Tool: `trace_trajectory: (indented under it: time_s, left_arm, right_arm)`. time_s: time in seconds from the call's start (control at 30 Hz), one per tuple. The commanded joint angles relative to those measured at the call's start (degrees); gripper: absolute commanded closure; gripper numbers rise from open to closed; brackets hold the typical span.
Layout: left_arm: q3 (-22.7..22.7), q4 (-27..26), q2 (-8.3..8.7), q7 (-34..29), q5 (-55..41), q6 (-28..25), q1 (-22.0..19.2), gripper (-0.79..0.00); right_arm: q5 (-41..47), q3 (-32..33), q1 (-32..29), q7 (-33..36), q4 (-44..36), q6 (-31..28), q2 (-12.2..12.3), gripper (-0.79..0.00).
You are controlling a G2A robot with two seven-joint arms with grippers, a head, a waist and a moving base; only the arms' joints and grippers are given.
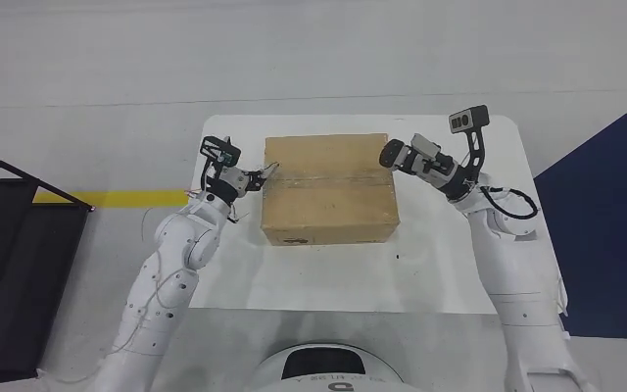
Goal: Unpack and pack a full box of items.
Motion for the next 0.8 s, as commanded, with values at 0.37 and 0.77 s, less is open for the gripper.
trace_trajectory:
  time_s: [0.37,0.77]
  left_arm:
    - [-3.99,5.97,0.41,0.72,-0.2,2.62,0.15,-0.785]
    - [-7.86,1.76,0.69,0.64,-4.07,4.2,2.03,-0.785]
  right_arm:
    - [1.56,0.31,2.57,1.4,2.04,0.41,0.65,-0.785]
    - [5.77,2.96,4.33,4.89,7.6,-2.0,1.49,-0.785]
